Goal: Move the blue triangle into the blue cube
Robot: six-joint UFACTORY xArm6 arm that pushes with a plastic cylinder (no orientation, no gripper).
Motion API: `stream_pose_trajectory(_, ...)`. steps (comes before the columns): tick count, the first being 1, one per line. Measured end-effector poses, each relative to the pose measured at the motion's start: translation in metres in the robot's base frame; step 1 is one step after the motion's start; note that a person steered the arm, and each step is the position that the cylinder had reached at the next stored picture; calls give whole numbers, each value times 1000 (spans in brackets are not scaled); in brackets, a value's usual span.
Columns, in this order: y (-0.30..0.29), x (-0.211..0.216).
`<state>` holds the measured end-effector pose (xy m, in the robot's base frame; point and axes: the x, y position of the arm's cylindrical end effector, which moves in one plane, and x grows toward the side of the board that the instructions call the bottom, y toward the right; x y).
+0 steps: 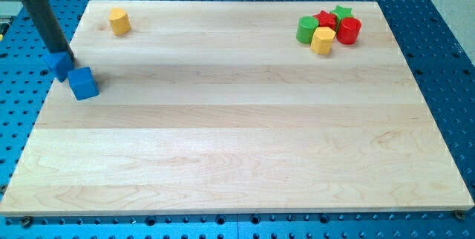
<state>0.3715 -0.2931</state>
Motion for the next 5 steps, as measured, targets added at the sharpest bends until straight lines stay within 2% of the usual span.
stream_pose_trajectory(1, 33, 19)
stream_pose_trajectory(2, 23, -28)
stream_pose_trajectory(3, -11, -34)
stream_pose_trajectory(4, -12, -27)
stream_pose_trajectory(5, -11, 51)
